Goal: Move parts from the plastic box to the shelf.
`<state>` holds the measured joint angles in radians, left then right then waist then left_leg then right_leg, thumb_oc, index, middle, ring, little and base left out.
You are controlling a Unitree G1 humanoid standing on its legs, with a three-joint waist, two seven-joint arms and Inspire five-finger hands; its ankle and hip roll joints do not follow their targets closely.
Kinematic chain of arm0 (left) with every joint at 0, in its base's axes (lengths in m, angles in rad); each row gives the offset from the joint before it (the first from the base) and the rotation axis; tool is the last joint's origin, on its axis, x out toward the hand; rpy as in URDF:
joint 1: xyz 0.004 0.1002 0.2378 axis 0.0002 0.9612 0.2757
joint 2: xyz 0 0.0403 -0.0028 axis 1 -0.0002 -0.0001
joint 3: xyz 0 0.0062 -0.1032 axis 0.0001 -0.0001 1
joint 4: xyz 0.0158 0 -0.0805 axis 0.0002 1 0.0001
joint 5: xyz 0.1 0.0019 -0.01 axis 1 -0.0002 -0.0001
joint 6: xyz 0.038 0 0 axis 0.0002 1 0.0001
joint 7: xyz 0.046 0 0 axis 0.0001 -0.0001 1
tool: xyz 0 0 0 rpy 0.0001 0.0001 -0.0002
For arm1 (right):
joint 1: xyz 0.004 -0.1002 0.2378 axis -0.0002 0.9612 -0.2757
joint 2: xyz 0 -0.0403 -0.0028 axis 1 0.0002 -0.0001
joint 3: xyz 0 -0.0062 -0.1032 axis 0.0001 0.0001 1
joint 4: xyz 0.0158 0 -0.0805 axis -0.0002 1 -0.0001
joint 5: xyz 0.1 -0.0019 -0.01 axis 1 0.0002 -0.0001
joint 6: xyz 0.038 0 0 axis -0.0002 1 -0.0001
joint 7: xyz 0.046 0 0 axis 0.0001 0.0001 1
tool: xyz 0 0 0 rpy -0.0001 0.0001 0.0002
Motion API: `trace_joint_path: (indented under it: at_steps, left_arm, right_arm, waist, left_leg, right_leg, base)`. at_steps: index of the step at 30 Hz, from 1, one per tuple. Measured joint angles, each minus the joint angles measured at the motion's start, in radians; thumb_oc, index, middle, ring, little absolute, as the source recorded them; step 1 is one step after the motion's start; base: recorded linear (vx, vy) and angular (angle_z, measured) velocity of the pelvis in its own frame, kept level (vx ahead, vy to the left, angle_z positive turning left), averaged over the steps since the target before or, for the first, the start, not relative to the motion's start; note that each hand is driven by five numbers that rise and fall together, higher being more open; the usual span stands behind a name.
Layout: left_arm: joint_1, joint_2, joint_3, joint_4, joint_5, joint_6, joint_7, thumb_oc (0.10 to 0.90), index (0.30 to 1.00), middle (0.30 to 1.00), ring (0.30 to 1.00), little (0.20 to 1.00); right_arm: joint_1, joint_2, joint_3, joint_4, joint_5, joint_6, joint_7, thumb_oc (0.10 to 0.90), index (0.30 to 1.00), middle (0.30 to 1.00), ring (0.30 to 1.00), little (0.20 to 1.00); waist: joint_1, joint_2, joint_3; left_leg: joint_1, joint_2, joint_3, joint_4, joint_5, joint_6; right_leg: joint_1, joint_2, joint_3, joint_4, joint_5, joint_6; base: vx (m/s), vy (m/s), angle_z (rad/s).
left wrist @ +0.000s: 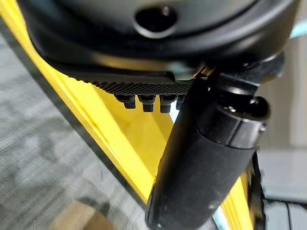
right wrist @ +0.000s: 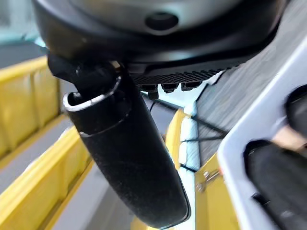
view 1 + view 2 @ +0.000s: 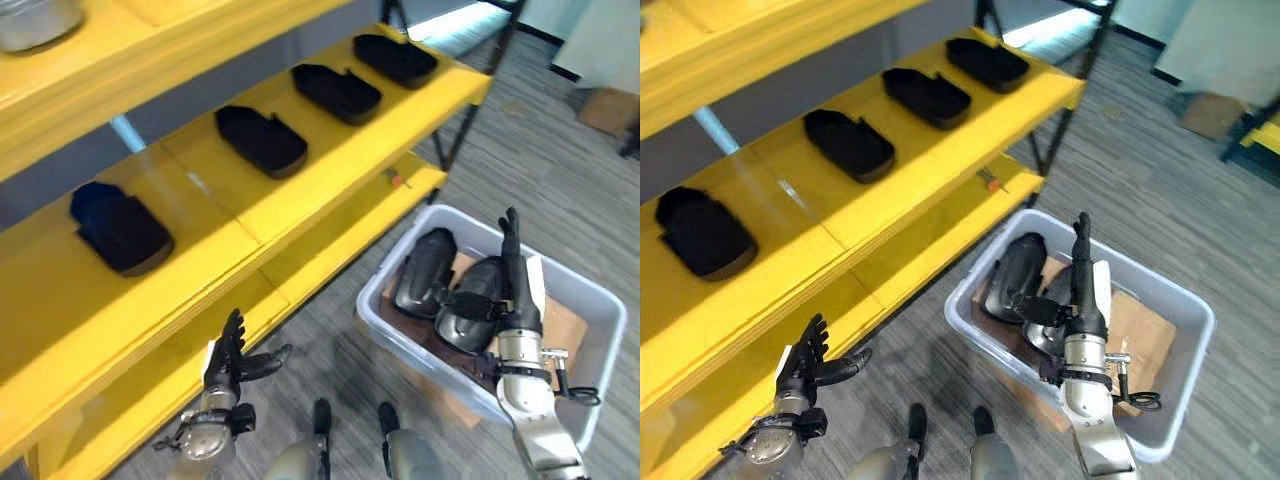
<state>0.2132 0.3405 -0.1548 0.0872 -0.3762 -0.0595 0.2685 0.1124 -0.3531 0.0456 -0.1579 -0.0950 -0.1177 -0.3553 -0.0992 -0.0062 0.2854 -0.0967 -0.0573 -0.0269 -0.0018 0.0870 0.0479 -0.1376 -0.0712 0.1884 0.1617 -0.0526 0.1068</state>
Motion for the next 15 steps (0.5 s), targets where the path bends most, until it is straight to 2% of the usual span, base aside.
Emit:
trace_joint_path:
  at_steps: [1,2,3,4,5,6,7,8,9,11,12,14,15]
  left_arm:
    - [-0.011,-0.004,-0.002,0.0,0.0,0.0,0.0,0.9,1.0,1.0,1.0,1.0]
    - [-0.023,-0.004,-0.007,0.0,0.0,0.0,0.0,0.9,1.0,1.0,1.0,1.0]
    - [-0.025,-0.004,-0.005,0.002,0.0,0.0,0.002,0.9,1.0,1.0,1.0,1.0]
    - [-0.044,-0.008,-0.007,0.001,0.0,0.001,-0.002,0.9,1.0,1.0,1.0,1.0]
    - [-0.045,-0.005,0.002,-0.001,0.0,-0.005,0.001,0.9,1.0,1.0,1.0,1.0]
    - [-0.042,-0.002,0.011,0.006,-0.001,-0.007,0.004,0.9,1.0,1.0,1.0,1.0]
    - [-0.065,-0.01,0.016,0.031,-0.001,-0.004,0.004,0.9,1.0,1.0,1.0,1.0]
    - [-0.068,-0.02,0.021,0.03,-0.001,-0.005,0.004,0.9,1.0,1.0,1.0,1.0]
    - [-0.067,-0.032,0.031,0.024,-0.001,-0.01,0.004,0.9,1.0,1.0,1.0,1.0]
    - [-0.043,-0.044,0.066,0.009,-0.002,-0.016,0.01,0.9,1.0,1.0,1.0,1.0]
    - [-0.042,-0.04,0.075,0.012,-0.002,-0.012,0.011,0.9,1.0,1.0,1.0,1.0]
    - [-0.04,-0.024,0.076,0.015,-0.002,-0.011,0.009,0.9,1.0,1.0,1.0,1.0]
    - [-0.045,-0.026,0.076,0.023,-0.002,-0.011,0.01,0.9,1.0,1.0,1.0,1.0]
  right_arm:
    - [-0.001,0.001,0.002,0.0,0.0,0.002,0.003,0.9,1.0,1.0,1.0,1.0]
    - [-0.01,-0.001,0.01,0.0,0.0,0.005,0.008,0.9,1.0,1.0,1.0,1.0]
    - [-0.049,-0.007,0.042,-0.001,0.0,0.009,0.015,0.9,1.0,1.0,1.0,1.0]
    - [-0.053,-0.006,0.043,-0.001,-0.001,0.011,0.016,0.9,1.0,1.0,1.0,1.0]
    - [-0.071,0.003,0.058,0.001,0.0,0.016,0.018,0.9,1.0,1.0,1.0,1.0]
    - [-0.098,0.003,0.082,0.008,-0.001,0.016,0.017,0.9,1.0,1.0,1.0,1.0]
    - [-0.124,-0.011,0.097,0.006,-0.002,0.014,0.018,0.9,1.0,1.0,1.0,1.0]
    - [-0.13,-0.014,0.101,0.009,-0.002,0.015,0.013,0.9,1.0,1.0,1.0,1.0]
    - [-0.133,-0.015,0.103,0.017,-0.002,0.015,0.009,0.9,1.0,1.0,1.0,1.0]
    - [-0.155,-0.019,0.123,0.026,-0.003,0.021,0.016,0.9,1.0,1.0,1.0,1.0]
    - [-0.154,-0.022,0.119,0.018,-0.005,0.021,0.018,0.9,1.0,1.0,1.0,1.0]
    - [-0.136,-0.021,0.109,0.013,-0.005,0.027,0.013,0.9,1.0,1.0,1.0,1.0]
    - [-0.134,-0.029,0.105,0.016,-0.006,0.035,0.016,0.9,1.0,1.0,1.0,1.0]
  waist:
    - [-0.013,0.0,0.0]
    - [-0.012,-0.003,0.0]
    - [-0.009,0.002,-0.001]
    - [-0.018,0.004,0.0]
    - [-0.002,0.002,0.002]
    - [0.026,0.014,0.009]
    - [0.04,0.045,0.022]
    - [0.041,0.06,0.022]
    - [0.065,0.067,0.02]
    - [0.094,0.058,0.016]
    - [0.093,0.053,0.016]
    - [0.07,0.02,0.016]
    - [0.073,0.013,0.018]
  left_leg:
    - [0.004,0.001,0.012,-0.003,-0.001,0.001]
    - [0.011,-0.005,0.055,-0.006,-0.006,0.008]
    - [0.01,0.004,0.123,-0.007,-0.007,0.018]
    - [0.014,0.006,0.177,-0.003,-0.009,0.017]
    - [0.014,0.005,0.206,0.009,-0.019,0.019]
    - [0.015,0.046,0.283,0.012,-0.024,0.031]
    - [0.015,0.064,0.313,0.023,-0.037,0.045]
    - [0.025,0.071,0.338,0.017,-0.04,0.045]
    - [0.035,0.076,0.363,0.011,-0.046,0.039]
    - [0.047,0.094,0.438,0.014,-0.057,0.006]
    - [0.038,0.098,0.43,0.013,-0.053,-0.008]
    - [0.032,0.086,0.399,0.008,-0.037,-0.032]
    - [0.03,0.093,0.391,0.006,-0.028,-0.049]
  right_leg:
    - [-0.002,0.0,0.012,-0.01,0.004,0.002]
    - [-0.017,0.014,0.059,-0.013,0.019,0.019]
    - [-0.035,0.005,0.109,-0.018,0.037,0.027]
    - [-0.056,0.001,0.076,-0.031,0.076,0.024]
    - [-0.081,0.006,0.014,-0.037,0.129,0.013]
    - [-0.095,-0.03,-0.163,-0.06,0.111,-0.021]
    - [-0.098,-0.113,-0.436,-0.051,0.078,-0.049]
    - [-0.085,-0.172,-0.531,-0.032,0.074,-0.042]
    - [-0.073,-0.239,-0.641,-0.012,0.075,-0.031]
    - [-0.049,-0.326,-0.713,-0.015,0.109,0.022]
    - [-0.017,-0.329,-0.651,-0.068,0.128,0.055]
    - [0.059,-0.317,-0.604,-0.136,0.137,0.072]
    - [0.076,-0.299,-0.585,-0.162,0.193,0.099]
  base:
    - [-0.01,0.153,-0.63]
    - [-0.03,0.177,-1.31]
    - [-0.05,0.106,-1.46]
    - [-0.04,0.09,-1.58]
    - [-0.03,0.024,-1.42]
    - [-0.02,0.025,-1.94]
    - [0.09,-0.036,-1.6]
    - [0.06,-0.081,-1.41]
    - [0.11,-0.148,-0.93]
    - [0.05,-0.108,-1.05]
    - [0.1,-0.103,-0.33]
    - [0.15,-0.159,0.38]
    - [0.14,-0.184,0.22]
